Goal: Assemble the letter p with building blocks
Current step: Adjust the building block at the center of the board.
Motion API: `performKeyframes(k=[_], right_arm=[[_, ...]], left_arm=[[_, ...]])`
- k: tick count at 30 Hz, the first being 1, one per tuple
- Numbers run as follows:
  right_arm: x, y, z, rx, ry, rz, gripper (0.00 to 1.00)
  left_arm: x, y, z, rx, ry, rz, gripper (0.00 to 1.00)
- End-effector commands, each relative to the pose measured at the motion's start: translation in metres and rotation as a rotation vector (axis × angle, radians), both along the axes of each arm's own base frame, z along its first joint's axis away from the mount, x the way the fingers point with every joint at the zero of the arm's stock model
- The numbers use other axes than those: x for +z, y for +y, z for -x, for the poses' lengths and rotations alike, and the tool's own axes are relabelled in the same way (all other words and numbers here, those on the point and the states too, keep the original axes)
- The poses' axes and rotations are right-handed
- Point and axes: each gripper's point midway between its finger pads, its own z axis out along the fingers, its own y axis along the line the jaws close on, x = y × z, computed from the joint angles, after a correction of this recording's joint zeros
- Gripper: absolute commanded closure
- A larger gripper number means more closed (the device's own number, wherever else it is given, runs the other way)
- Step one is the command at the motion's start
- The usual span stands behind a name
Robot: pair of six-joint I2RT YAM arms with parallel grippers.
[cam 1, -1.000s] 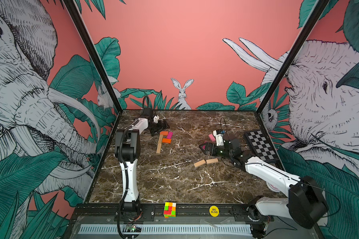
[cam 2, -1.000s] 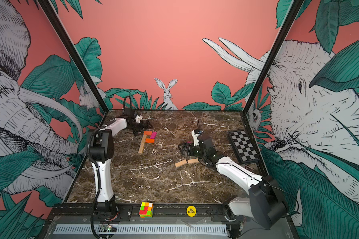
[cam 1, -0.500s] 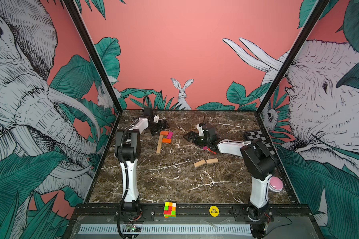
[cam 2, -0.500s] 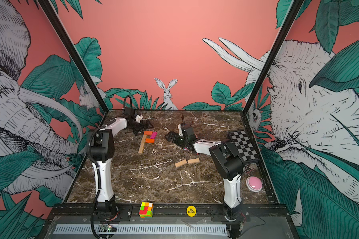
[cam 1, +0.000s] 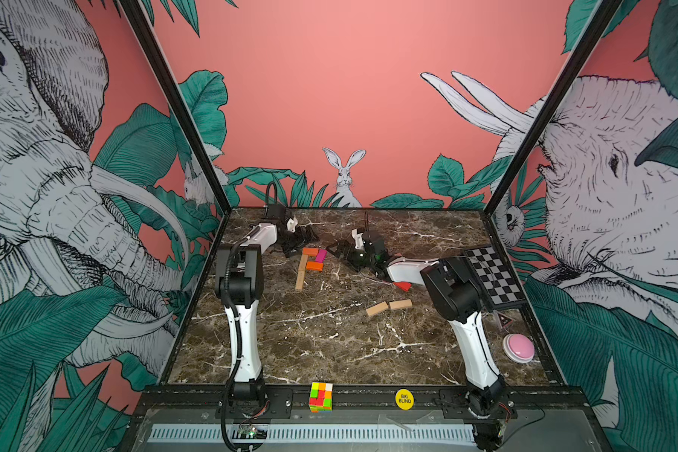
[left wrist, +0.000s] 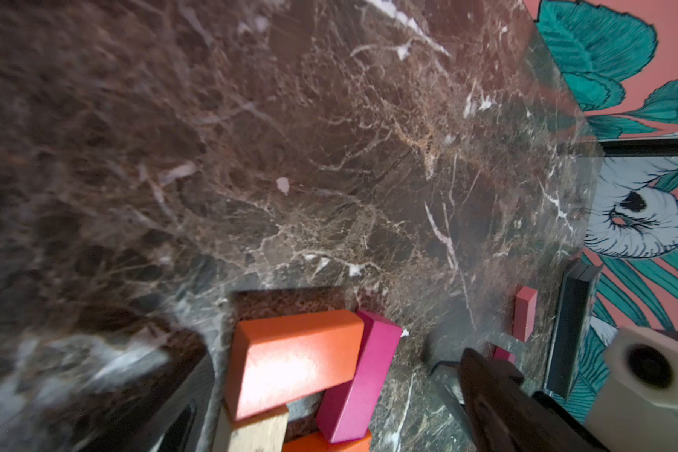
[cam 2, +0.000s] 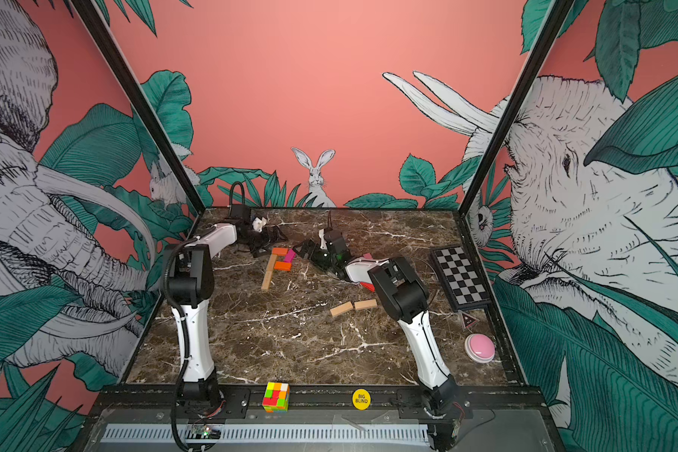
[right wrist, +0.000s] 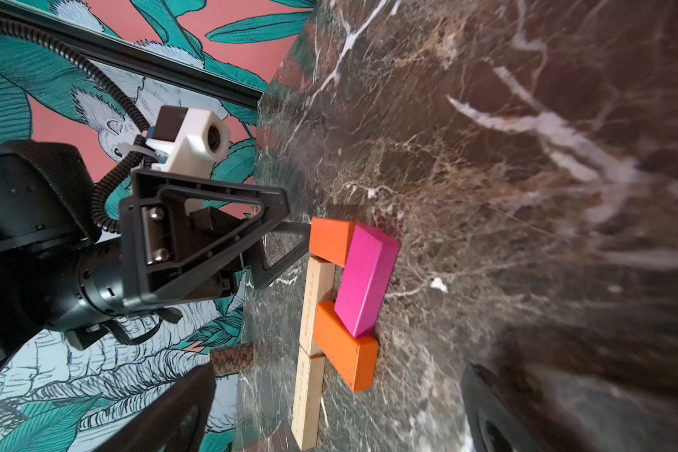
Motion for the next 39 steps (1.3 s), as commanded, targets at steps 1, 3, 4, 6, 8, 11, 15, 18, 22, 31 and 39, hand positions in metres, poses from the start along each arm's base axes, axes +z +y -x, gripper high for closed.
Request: performKeyframes(k=[1,3,4,6,8,11,15,18,22,31,39], right_arm=[[0.004,0.014,-0.005,0.009,-0.012,-0.042,0.02],[-0.002,0.019,-0.007,0.015,-0.001,-0.036,0.02],[-0.004,0.022,-0.009,0.017,-0.002,-0.038,0.02],[-0.009,0.027,-0.012,0.021,0.005,-0.038,0.02],[-0.013,0.033,-0.014,0.024,0.013,-0.042,0.02],[-0.018,0.039,-0.018,0.021,0.019,-0.049,0.02],[-0.020,0.044,-0.022,0.023,0.019,-0.052,0.02],[-0.022,0.046,-0.026,0.019,0.017,-0.052,0.02],[-0.024,0.048,-0.029,0.019,0.018,-0.055,0.02],[-0.024,0.050,-0.030,0.022,0.021,-0.064,0.02],[-0.027,0.050,-0.030,0.018,0.032,-0.071,0.02]], left_arm=[[0.004,0.012,0.008,0.044,0.024,-0.005,0.01],[0.004,0.011,0.008,0.041,0.020,0.003,0.01],[0.002,0.011,0.008,0.040,0.023,0.003,0.01],[0.001,0.010,0.008,0.040,0.026,0.004,0.00],[0.000,0.010,0.008,0.037,0.027,0.007,0.01],[-0.001,0.010,0.007,0.037,0.028,0.009,0.01],[-0.002,0.009,0.005,0.037,0.028,0.019,0.01],[-0.004,0.008,0.005,0.036,0.030,0.022,0.01],[-0.004,0.004,0.003,0.027,0.025,0.044,0.01],[-0.004,-0.005,0.003,-0.005,0.027,0.078,0.01],[-0.007,-0.012,0.006,-0.027,0.037,0.084,0.01]])
